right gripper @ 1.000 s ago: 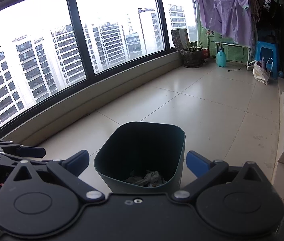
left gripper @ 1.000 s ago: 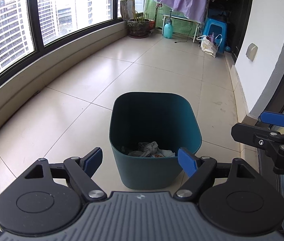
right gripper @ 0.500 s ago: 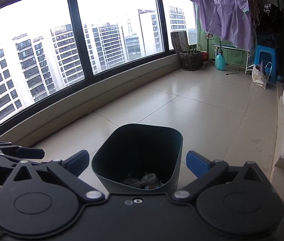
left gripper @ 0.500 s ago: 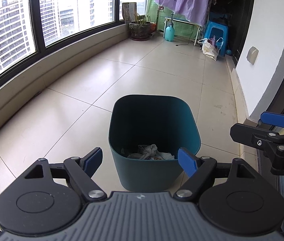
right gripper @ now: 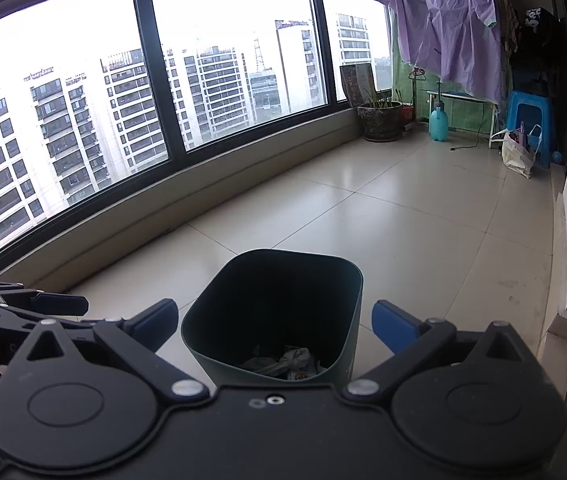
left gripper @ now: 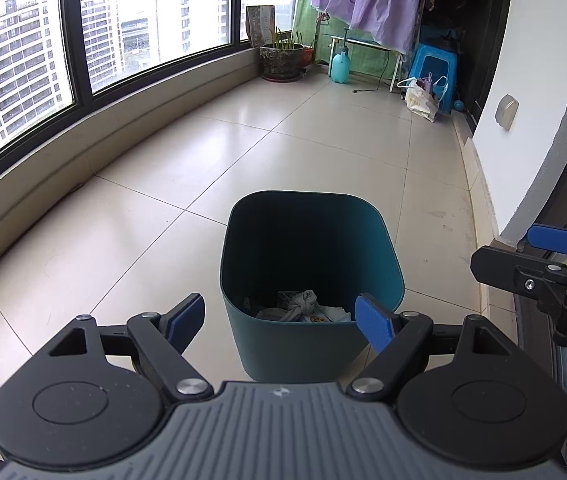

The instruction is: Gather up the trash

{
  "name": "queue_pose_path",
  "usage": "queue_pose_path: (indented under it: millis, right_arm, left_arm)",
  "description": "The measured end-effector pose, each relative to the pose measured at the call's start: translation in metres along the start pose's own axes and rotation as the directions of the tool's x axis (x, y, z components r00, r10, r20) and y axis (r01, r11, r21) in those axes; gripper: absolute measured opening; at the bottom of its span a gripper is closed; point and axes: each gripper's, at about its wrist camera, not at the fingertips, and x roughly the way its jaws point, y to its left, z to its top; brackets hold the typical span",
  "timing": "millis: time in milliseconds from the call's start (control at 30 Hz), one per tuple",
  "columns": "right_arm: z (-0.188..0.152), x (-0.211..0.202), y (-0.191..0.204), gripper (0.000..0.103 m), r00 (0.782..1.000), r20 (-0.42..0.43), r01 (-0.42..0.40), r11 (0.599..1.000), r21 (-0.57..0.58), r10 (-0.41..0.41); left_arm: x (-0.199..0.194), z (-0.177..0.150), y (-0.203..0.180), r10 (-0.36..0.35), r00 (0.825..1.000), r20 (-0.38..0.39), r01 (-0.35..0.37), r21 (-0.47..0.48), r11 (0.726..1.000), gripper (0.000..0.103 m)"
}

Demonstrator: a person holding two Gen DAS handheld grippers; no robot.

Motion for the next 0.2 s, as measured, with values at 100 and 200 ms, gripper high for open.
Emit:
queue_pose_path:
  millis: [100, 200]
  right_arm:
    - [-0.0011, 0.0021, -0.0011, 0.103, 1.0, -0.01, 0.0, 1.0, 0.008, 0.0]
    - [-0.0013, 0.0032, -0.0012, 0.103, 1.0, -0.022, -0.002, 1.0, 0.012, 0.002]
  left_arm:
    - [0.0031, 0.0012, -0.0002, -0.014, 1.0, -0.016, 0.014, -0.01, 1.0, 0.082]
    - [0.0044, 0.003, -0.0016, -0.003, 1.0, -0.018, 0.003, -0.003, 1.0, 0.082]
